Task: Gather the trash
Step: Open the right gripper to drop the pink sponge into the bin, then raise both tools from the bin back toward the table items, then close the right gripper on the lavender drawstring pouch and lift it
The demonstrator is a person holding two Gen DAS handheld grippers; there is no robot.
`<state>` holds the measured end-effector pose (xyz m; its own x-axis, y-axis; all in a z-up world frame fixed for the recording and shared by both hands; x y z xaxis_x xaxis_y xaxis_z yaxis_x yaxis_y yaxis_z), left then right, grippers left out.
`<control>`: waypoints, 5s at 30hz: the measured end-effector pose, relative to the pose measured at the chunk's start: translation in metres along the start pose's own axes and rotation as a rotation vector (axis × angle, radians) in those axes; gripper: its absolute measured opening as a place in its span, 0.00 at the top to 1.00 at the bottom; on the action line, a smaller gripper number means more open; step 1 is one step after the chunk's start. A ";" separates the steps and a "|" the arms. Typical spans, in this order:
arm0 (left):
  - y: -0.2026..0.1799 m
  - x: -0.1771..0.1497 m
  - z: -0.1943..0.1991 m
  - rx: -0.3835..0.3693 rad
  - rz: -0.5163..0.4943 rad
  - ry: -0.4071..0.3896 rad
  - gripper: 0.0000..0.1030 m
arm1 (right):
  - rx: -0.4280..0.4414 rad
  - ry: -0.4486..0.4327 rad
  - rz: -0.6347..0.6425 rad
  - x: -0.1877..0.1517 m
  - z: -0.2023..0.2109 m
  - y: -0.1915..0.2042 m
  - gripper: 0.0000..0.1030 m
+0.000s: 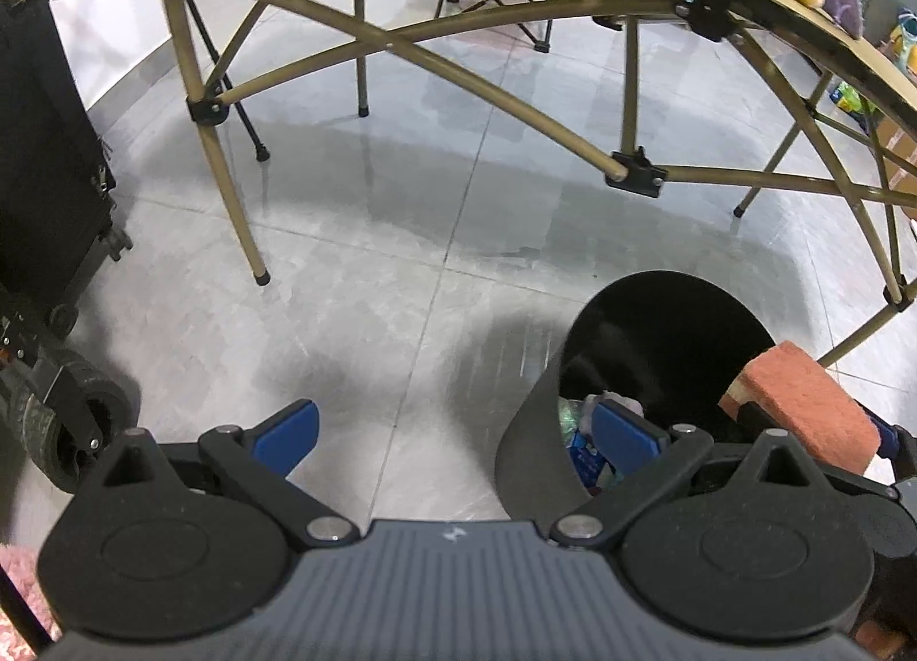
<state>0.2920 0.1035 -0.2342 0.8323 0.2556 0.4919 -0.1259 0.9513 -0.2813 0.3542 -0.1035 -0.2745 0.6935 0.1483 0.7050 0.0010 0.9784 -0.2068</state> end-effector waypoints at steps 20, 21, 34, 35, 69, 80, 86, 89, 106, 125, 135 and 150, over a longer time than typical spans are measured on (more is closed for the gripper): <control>0.023 0.000 0.001 0.009 0.047 0.010 0.00 | -0.005 0.085 0.013 -0.005 -0.029 0.027 0.11; 0.023 -0.001 0.002 0.009 0.046 0.009 0.00 | -0.002 0.088 0.014 -0.005 -0.029 0.027 0.11; 0.021 -0.002 0.002 0.009 0.040 0.012 0.00 | 0.050 0.194 -0.033 -0.016 -0.040 0.029 0.00; 0.021 -0.002 0.001 0.009 0.039 0.012 0.00 | 0.052 0.191 -0.032 -0.016 -0.039 0.029 0.00; 0.008 0.003 0.014 -0.031 0.024 -0.051 0.00 | 0.050 0.126 -0.040 -0.002 -0.023 0.018 0.00; -0.017 0.024 0.048 -0.044 -0.014 -0.221 0.00 | 0.021 0.007 -0.109 0.023 0.009 -0.033 0.00; -0.044 0.034 0.065 -0.076 -0.052 -0.255 0.00 | 0.020 -0.091 -0.164 0.050 0.038 -0.066 0.00; -0.055 0.042 0.075 -0.088 -0.073 -0.284 0.00 | 0.032 -0.137 -0.195 0.062 0.053 -0.081 0.00; -0.115 0.098 0.094 -0.125 -0.147 -0.406 0.00 | 0.024 -0.330 -0.188 0.117 0.081 -0.123 0.00; -0.148 0.172 0.072 -0.150 -0.155 -0.455 0.00 | 0.008 -0.454 -0.211 0.176 0.059 -0.140 0.00; -0.154 0.203 0.050 -0.148 -0.148 -0.433 0.00 | 0.063 -0.474 -0.252 0.212 0.041 -0.133 0.00; -0.143 0.253 0.026 -0.127 -0.138 -0.425 0.00 | 0.062 -0.469 -0.288 0.271 -0.004 -0.108 0.00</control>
<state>0.5062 0.0368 -0.0482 0.5380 0.2015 0.8185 0.0593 0.9596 -0.2751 0.5452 -0.1698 -0.0638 0.2767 -0.0922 0.9565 0.0909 0.9934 0.0694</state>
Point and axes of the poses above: each gripper's, at about its wrist camera, not at the fingertips, and z roughly against the way its jaws point, y to its left, x to its top, the point moved 10 cm from there along -z, roughly the way its jaws point, and after that the axes turned 14 degrees about -x, right-handed, at the moved point
